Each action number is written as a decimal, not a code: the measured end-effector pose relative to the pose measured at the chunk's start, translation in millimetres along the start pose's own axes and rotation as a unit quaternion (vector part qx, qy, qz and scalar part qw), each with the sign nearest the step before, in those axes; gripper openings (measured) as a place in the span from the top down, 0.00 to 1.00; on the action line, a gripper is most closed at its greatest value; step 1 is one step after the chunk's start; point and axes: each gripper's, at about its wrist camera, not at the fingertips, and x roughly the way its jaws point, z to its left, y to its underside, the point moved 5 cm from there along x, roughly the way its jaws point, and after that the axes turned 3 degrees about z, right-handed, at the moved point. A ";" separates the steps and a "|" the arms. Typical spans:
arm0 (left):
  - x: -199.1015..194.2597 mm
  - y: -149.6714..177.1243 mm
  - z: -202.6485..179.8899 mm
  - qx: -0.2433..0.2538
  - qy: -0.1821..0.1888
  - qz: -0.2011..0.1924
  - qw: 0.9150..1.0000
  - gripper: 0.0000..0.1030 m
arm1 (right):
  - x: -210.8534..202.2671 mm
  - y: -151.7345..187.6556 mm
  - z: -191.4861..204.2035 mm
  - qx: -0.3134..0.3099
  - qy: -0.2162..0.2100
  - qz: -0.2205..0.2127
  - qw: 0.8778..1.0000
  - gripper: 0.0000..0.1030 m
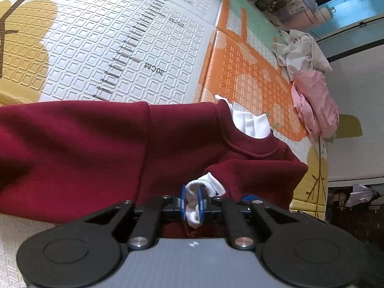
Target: Fold clothes
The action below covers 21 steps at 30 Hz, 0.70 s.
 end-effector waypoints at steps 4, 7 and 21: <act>1.9 -1.9 -0.2 -0.005 0.007 0.003 1.000 0.89 | 9.4 5.7 1.9 -0.009 0.017 0.022 1.000 0.78; 3.5 -3.2 -0.8 -0.006 0.008 0.006 1.000 0.89 | 15.7 9.9 1.7 -0.008 0.021 0.031 0.999 0.78; 10.4 -4.3 -6.8 -0.002 0.008 0.020 1.000 0.89 | 31.0 9.7 4.4 -0.028 0.085 0.051 0.995 0.78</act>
